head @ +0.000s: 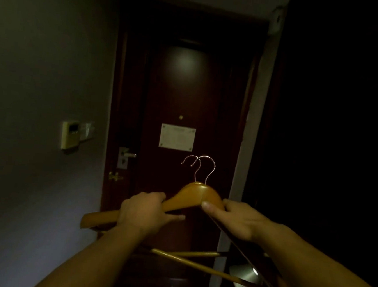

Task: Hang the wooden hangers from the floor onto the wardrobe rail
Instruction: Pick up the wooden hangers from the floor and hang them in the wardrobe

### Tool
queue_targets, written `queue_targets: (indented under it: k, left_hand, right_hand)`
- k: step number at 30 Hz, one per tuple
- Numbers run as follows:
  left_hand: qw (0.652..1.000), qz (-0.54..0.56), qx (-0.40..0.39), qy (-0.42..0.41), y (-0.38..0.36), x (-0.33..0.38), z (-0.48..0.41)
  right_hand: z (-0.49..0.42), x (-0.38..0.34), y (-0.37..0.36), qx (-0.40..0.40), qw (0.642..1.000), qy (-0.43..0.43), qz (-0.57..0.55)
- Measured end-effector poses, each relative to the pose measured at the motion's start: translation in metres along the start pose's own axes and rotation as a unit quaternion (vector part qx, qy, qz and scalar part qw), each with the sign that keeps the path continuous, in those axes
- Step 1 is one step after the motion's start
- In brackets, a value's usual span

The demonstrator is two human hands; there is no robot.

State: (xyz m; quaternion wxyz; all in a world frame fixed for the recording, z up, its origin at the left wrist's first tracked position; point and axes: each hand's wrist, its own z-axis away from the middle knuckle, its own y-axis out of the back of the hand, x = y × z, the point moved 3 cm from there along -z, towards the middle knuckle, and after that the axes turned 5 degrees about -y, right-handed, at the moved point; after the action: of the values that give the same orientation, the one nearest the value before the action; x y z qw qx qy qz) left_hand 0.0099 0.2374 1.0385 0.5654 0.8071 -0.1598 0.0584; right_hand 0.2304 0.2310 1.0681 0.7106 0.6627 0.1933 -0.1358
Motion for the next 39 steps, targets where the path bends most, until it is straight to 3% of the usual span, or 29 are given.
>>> queue_targets:
  k: [9, 20, 29, 39]
  left_hand:
    - [0.995, 0.035, 0.064, -0.068, 0.093, 0.04, 0.001]
    - [0.988, 0.047, 0.085, -0.124, 0.166, 0.087, 0.022]
    - [0.969, 0.111, 0.067, -0.212, 0.19, 0.187, 0.07]
    - [0.932, 0.172, 0.041, -0.316, 0.179, 0.353, 0.142]
  right_hand:
    - [0.072, -0.048, 0.082, 0.102, 0.994, -0.036, 0.026]
    - [0.152, -0.07, 0.138, 0.18, 0.981, -0.064, 0.03]
    - [0.267, -0.025, 0.191, 0.221, 0.97, -0.097, 0.043]
    - [0.417, 0.074, 0.244, 0.28, 0.934, -0.211, 0.062]
